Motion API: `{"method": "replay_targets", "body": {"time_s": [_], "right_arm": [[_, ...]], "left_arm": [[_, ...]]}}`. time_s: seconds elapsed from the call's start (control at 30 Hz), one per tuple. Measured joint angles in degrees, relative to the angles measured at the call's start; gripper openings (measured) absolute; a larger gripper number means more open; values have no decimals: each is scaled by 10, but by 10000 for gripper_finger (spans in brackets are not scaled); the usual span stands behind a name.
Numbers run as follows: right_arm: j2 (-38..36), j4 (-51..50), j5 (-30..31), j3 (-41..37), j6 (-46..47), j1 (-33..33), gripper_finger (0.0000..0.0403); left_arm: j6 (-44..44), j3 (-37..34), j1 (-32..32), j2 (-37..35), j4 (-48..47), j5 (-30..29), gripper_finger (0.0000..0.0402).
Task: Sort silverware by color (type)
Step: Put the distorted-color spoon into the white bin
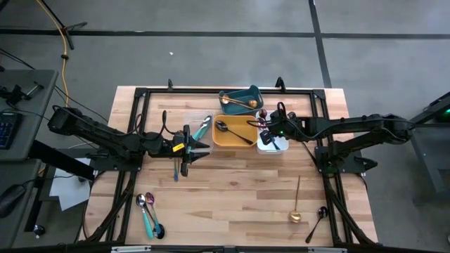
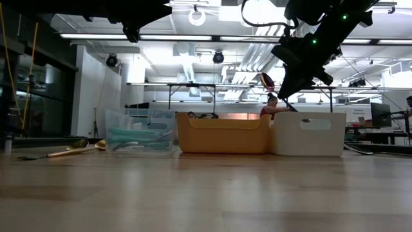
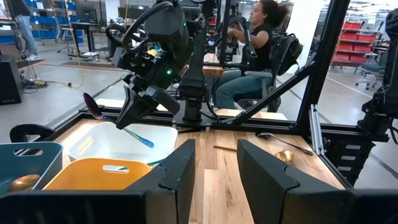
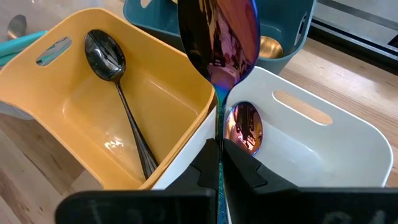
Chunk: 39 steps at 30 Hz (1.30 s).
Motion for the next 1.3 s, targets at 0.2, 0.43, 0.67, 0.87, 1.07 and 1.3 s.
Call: {"method": "replay_targets", "body": {"time_s": [0.2,0.43,0.67,0.87,1.07,1.3], "right_arm": [[0,0,0,0,0,0,0],[3,-12,-9,0,17,0,0],[45,-28,-11,0,34,0,0],[88,-35,-12,0,45,-7,0],[111,-46,-34,0,51,-27,0],[113,-46,-37,0,50,-31,19]], "left_arm": [[0,0,0,0,0,0,113],[0,0,0,0,0,0,113],[-9,0,0,0,0,0,113],[-9,0,0,0,0,0,113],[-9,0,0,0,0,0,113],[-9,0,0,0,0,0,113]]}}
